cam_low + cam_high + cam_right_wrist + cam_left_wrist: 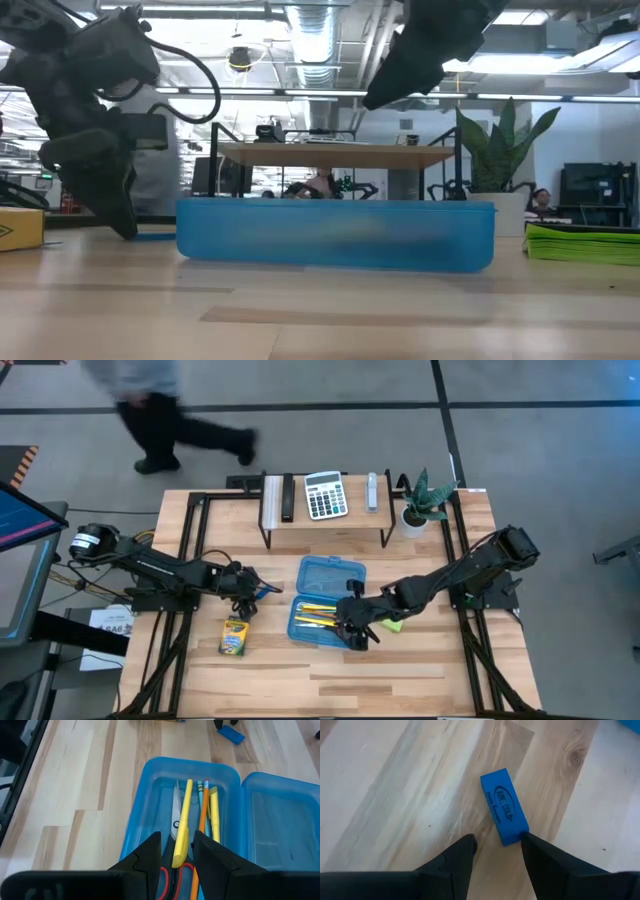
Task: Pack school essentials
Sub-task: Put the blue eraser into the blue supply box
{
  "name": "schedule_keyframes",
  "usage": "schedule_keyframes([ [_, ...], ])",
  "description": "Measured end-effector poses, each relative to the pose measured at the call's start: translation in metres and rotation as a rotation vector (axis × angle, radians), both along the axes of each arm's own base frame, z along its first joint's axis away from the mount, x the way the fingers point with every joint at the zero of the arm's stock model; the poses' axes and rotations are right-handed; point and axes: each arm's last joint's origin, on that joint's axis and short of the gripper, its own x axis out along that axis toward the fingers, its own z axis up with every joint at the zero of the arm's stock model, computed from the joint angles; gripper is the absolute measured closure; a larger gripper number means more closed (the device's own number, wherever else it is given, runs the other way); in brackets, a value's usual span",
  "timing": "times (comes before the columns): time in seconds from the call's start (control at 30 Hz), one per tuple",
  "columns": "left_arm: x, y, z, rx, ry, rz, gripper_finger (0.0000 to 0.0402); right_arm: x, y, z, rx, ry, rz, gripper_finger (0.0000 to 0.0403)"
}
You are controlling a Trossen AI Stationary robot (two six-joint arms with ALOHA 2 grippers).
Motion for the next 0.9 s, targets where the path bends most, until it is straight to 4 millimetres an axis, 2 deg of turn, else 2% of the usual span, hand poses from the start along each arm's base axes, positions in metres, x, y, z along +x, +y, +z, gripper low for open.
schedule_keyframes([
  [0.17, 0.001, 0.000, 0.002, 0.010, -0.001, -0.010, 0.0242, 0.000, 0.000, 0.000, 0.000, 0.001, 0.000, 0.0272],
  [0.53, 0.016, 0.000, 0.023, 0.064, -0.051, 0.004, 0.0239, 0.000, 0.000, 0.000, 0.000, 0.001, 0.000, 0.0272],
  [0.7, 0.018, 0.000, 0.018, 0.077, -0.033, 0.034, 0.0204, 0.000, 0.000, 0.000, -0.001, 0.001, 0.000, 0.0272],
  [0.9, 0.032, 0.000, 0.003, 0.082, 0.003, 0.029, 0.0162, 0.000, 0.000, 0.000, 0.001, -0.004, 0.000, 0.0272],
])
